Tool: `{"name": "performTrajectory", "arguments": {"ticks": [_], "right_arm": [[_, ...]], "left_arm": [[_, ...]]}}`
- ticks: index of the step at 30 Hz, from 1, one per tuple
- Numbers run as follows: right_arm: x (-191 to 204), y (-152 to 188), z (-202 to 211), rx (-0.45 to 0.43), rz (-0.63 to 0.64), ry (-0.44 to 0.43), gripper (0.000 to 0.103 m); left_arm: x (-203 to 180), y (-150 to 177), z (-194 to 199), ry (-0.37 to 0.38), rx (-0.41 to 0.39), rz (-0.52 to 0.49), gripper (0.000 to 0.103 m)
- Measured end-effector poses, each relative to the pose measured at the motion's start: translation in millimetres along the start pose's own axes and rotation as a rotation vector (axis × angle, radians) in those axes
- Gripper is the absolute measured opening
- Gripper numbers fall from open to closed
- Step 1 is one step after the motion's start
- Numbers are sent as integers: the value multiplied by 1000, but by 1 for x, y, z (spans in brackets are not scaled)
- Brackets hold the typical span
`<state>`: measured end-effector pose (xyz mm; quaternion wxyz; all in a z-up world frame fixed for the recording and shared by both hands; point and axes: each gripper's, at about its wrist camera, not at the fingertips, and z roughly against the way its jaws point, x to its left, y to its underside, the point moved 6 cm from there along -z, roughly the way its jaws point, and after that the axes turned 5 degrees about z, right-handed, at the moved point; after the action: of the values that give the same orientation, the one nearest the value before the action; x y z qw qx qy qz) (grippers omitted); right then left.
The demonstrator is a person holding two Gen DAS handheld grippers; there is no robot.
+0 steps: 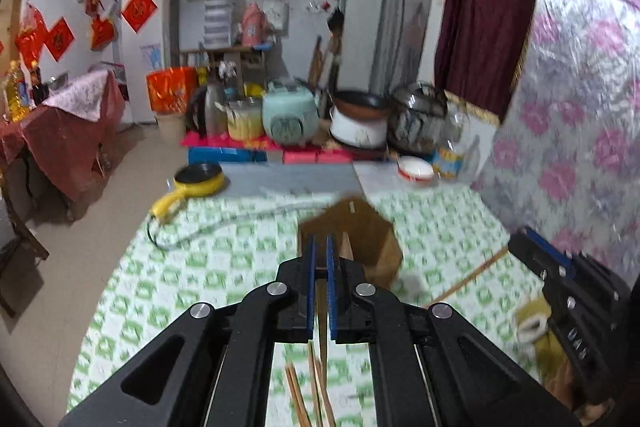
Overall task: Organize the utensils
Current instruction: 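Carry both chopsticks over the wooden holder and open both tools to drop them, then return the left tool to the chopsticks and close it on one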
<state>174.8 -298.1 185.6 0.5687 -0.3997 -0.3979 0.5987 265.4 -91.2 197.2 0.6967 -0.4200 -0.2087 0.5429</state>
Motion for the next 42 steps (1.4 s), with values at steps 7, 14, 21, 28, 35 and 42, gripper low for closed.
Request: {"name": "performTrajectory", "arguments": {"ticks": [7,14,21,28,35,42], "right_arm": [[-11,-47,-31,-74,-17,41,6],[-20,-16,-95,13,-45,36,7],[-23,15,-100,81,-59,9,13],[-19,35,-56,76,-65,28,26],[-13,82,-18,86,-34,61,71],[-32,176,-27,284,-29,131,78]], "left_arm": [[-14,-80,-12,4,-121,56,6],[-22,-56,-101,-34,-62,28,6],[5,0,-124,-120,18,15,45],[37,42,-92,-180,17,64,65],[69,121,-74,-245,68,85,89],[106,199,-78,-328,239,41,89]]}}
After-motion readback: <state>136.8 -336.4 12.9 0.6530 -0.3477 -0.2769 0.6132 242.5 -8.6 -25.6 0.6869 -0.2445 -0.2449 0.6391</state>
